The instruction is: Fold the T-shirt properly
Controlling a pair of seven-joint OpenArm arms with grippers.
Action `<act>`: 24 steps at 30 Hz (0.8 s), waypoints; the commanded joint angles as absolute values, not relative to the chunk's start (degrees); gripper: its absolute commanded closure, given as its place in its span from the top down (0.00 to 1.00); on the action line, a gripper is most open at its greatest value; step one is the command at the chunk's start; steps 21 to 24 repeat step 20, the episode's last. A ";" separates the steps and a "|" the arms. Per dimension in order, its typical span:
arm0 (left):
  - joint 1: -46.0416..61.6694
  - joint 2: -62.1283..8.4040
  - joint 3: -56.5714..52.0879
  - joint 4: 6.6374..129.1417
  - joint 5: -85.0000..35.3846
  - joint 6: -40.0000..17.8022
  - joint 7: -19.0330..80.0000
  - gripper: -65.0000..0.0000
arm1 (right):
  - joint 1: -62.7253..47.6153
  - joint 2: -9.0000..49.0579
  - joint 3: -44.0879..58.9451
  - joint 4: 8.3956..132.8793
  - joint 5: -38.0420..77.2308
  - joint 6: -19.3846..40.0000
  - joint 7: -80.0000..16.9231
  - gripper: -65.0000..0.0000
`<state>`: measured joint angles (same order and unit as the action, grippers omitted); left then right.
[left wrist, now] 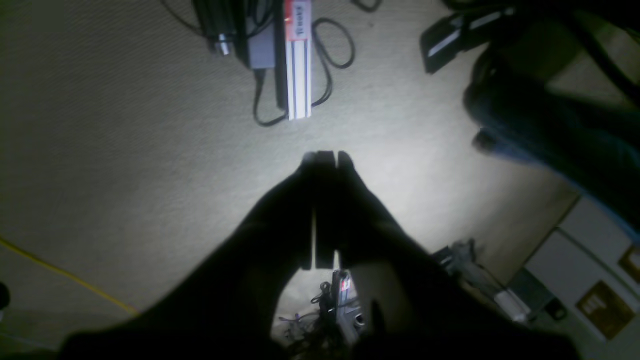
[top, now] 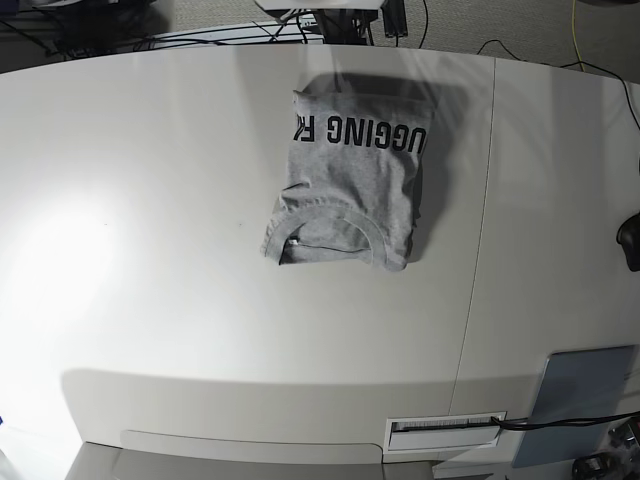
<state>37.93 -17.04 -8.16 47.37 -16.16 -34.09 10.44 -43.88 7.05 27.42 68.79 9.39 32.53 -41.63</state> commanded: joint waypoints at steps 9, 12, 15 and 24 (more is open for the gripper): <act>24.47 -12.60 -7.90 33.10 -15.11 -29.65 7.77 0.17 | -27.66 13.34 27.79 36.34 2.90 35.11 -18.74 0.00; 21.58 -9.37 -7.88 32.53 -8.84 -24.10 7.64 0.17 | -23.75 14.02 27.79 32.29 2.92 35.11 -17.74 0.00; 19.59 -6.66 -7.88 31.24 -4.75 -18.61 7.25 0.17 | -21.58 14.06 27.79 31.44 2.94 35.09 -17.85 0.00; 17.72 -5.76 -7.90 27.81 -3.40 -17.78 5.02 0.17 | -20.64 13.98 27.73 31.44 2.92 35.09 -17.76 0.00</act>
